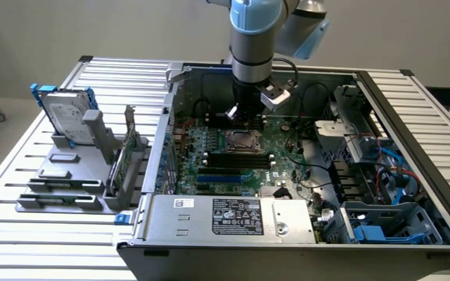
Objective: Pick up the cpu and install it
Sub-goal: 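Install the first cpu locking lever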
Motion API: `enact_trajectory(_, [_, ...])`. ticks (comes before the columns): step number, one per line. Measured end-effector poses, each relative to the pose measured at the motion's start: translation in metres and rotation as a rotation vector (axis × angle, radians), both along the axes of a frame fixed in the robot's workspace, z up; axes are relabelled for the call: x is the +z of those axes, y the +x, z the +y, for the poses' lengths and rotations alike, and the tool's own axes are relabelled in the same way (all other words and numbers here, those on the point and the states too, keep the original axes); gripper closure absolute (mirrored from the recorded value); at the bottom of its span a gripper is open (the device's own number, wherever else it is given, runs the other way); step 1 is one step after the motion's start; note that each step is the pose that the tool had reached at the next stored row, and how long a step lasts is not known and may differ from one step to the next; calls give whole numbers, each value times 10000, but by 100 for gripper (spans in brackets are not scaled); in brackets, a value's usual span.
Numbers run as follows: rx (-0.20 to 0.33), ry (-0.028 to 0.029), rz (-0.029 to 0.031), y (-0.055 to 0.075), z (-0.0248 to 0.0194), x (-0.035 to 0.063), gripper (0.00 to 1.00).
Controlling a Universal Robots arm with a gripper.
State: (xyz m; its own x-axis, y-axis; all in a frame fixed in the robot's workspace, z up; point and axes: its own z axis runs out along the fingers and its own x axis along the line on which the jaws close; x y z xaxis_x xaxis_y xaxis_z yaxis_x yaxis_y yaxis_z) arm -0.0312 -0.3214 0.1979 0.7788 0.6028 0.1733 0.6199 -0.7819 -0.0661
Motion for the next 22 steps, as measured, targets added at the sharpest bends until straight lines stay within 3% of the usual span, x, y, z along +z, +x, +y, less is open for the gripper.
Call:
enact_trajectory(10, [-7, 10, 1, 3, -17, -1, 89])
enact_trajectory(18, [-7, 189, 1, 15, -17, -3, 89])
enact_trajectory(22, [-10, 216, 1, 21, -23, -5, 89])
